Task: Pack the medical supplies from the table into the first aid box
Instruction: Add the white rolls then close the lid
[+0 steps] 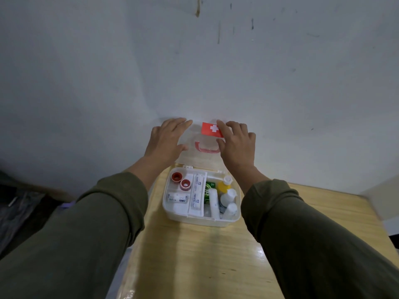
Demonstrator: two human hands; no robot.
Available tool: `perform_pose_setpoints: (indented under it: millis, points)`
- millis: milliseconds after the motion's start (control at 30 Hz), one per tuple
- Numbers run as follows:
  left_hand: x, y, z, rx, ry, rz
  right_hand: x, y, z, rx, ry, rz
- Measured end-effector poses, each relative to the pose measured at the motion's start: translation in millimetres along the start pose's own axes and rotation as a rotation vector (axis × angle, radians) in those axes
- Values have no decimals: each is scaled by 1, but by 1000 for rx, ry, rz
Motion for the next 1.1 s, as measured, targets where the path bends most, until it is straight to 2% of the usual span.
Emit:
perform_pose_setpoints:
  millis: [367, 700, 1100]
  points:
    - [3, -3, 9, -69, 24, 23, 8, -11, 5, -87, -44, -19]
    - [-5, -7, 60, -83, 19, 101, 19, -33, 56, -204, -198, -8]
    - [-8, 12, 126, -51, -20, 175, 33, -20, 137, -155, -434, -19]
Point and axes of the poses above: each hand's wrist, its own z-axis away from the middle knuckle, its own y-axis out of the palm, x = y × z, the point moved 7 cm from there along -z, towards the middle knuckle, and after that the axes turned 2 degrees about -y, right-handed, at the moved point
